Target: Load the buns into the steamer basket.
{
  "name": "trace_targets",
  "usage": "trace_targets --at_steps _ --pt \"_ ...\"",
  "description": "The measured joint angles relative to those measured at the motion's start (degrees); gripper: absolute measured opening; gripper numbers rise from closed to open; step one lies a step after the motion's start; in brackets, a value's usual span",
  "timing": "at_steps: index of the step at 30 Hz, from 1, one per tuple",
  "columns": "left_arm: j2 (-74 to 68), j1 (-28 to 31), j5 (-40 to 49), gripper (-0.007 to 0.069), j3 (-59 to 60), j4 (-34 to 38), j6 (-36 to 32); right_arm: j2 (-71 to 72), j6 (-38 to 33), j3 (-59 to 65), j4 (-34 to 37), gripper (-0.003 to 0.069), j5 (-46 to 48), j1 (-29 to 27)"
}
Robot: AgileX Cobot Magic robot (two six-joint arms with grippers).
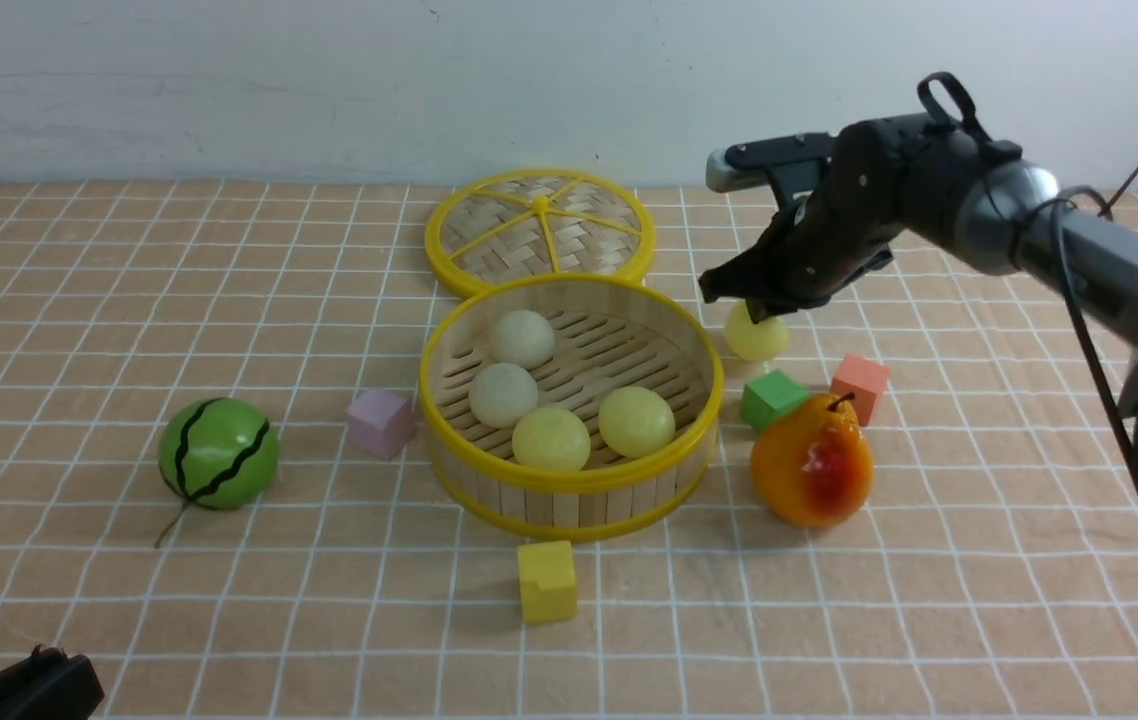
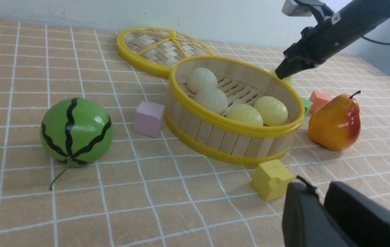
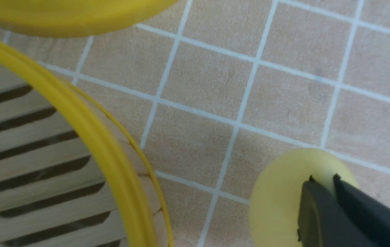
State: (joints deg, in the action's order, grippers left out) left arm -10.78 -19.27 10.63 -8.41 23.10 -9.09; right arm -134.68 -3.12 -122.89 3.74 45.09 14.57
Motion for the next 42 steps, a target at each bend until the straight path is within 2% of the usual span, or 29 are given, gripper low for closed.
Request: trace_targets --at_steps 5,8,11,15,21,24,27,28,29,31,33,36,38,39,40,42 --pt "0.0 0.0 0.0 0.0102 0.0 0.0 0.0 6.6 -1.0 0.0 1.2 0.0004 4.7 0.4" --pt "0.0 0.0 0.0 0.0104 0.0 0.0 0.0 9.5 -3.1 0.0 4.4 0.0004 7.3 1.3" --pt "0.0 0.0 0.0 0.011 0.0 0.0 0.0 11.0 -6.9 0.0 11.0 0.0004 9.3 4.0" --pt "0.0 0.0 0.0 0.011 0.0 0.0 0.0 9.0 -8.3 1.1 13.9 0.0006 8.4 7.1" --pt "0.0 0.0 0.0 0.0112 0.0 0.0 0.0 3.9 -8.3 1.5 14.2 0.0034 4.3 8.8" --pt "0.0 0.0 0.0 0.0113 0.0 0.0 0.0 1.4 -6.5 1.6 14.3 0.0071 1.3 8.9" --pt "0.0 0.0 0.0 0.0117 0.0 0.0 0.0 -1.0 -2.7 1.7 13.6 0.0202 -2.1 8.8" --pt "0.0 0.0 0.0 0.0117 0.0 0.0 0.0 -1.0 -2.5 1.7 13.4 0.0212 -2.2 8.8" --pt "0.0 0.0 0.0 0.012 0.0 0.0 0.0 -1.0 -1.4 1.7 13.1 0.0284 -2.5 8.8" --pt "0.0 0.0 0.0 0.0121 0.0 0.0 0.0 -0.5 -0.6 1.7 12.9 0.0369 -2.4 8.8" --pt "0.0 0.0 0.0 0.0124 0.0 0.0 0.0 1.3 -0.2 1.7 12.4 0.0481 0.1 8.8" --pt "0.0 0.0 0.0 0.0127 0.0 0.0 0.0 5.8 0.3 1.7 12.0 0.0554 7.2 8.8" --pt "0.0 0.0 0.0 0.0128 0.0 0.0 0.0 7.7 0.8 1.7 11.4 0.0557 11.2 8.8" --pt "0.0 0.0 0.0 0.0129 0.0 0.0 0.0 11.7 2.1 1.7 9.9 0.0536 19.0 8.8" --pt "0.0 0.0 0.0 0.0129 0.0 0.0 0.0 12.1 2.3 1.7 9.7 0.0532 19.7 8.8" --pt "0.0 0.0 0.0 0.0132 0.0 0.0 0.0 16.2 4.3 2.0 8.1 0.0461 24.4 8.8"
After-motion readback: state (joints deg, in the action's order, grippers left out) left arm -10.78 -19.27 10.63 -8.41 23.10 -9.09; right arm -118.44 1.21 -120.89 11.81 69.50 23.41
